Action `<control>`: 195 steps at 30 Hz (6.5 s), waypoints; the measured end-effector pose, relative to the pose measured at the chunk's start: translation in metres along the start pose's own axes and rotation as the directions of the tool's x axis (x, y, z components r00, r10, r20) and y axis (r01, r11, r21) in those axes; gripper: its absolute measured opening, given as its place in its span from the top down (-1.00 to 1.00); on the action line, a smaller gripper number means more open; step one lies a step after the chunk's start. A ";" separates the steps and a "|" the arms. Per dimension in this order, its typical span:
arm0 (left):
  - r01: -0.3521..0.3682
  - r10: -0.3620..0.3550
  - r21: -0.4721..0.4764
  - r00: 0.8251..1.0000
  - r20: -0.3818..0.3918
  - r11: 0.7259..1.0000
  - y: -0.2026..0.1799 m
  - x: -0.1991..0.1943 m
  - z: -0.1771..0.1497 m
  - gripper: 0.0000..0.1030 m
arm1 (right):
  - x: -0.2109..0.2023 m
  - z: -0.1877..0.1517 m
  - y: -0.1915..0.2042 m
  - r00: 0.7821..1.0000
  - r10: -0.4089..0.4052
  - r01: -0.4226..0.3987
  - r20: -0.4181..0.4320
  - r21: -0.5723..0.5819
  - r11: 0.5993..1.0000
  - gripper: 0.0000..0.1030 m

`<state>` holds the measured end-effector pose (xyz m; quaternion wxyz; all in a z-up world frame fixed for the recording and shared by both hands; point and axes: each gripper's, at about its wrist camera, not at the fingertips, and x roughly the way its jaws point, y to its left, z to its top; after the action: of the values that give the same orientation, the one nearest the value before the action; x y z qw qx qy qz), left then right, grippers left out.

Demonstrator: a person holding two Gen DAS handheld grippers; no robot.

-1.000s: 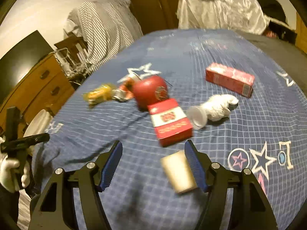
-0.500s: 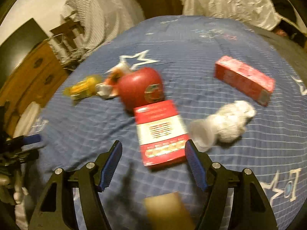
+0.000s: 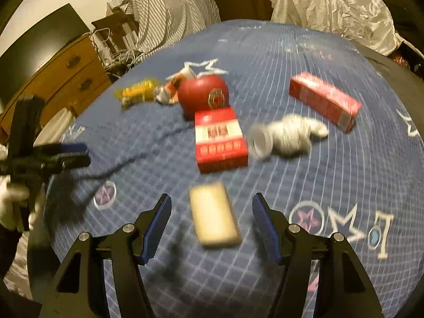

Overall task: Collect trash
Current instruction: 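Move both tools back to the bed toward the beige sponge block, then grasp the beige sponge block with the right tool while the left tool grasps the orange-printed paper cup, then lift and carry the sponge block and paper cup over the white bucket with both tools, then open both tools to drop the sponge block and paper cup into the bucket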

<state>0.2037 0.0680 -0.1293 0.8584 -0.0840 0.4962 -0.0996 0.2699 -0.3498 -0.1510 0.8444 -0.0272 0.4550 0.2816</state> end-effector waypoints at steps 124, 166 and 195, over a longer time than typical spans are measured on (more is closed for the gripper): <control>-0.388 0.472 -0.269 0.709 0.524 0.882 0.144 -0.265 -0.030 0.13 | -0.060 0.140 0.425 0.869 0.118 0.012 0.481 -0.259 0.966 0.38; -0.397 0.523 -0.536 0.846 0.100 0.745 0.415 -0.239 -0.088 0.12 | 0.235 0.250 0.654 0.945 0.232 -0.315 -0.231 -0.452 0.835 0.37; -0.426 0.560 -0.561 0.825 0.083 0.710 0.419 -0.235 -0.090 -0.38 | 0.217 0.245 0.641 0.943 0.278 -0.331 -0.183 -0.431 0.840 0.12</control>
<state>0.0477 0.5281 -0.0790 0.8524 -0.1873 0.3974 0.2837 0.2263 0.3602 -0.0432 0.7315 -0.1677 0.4218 0.5088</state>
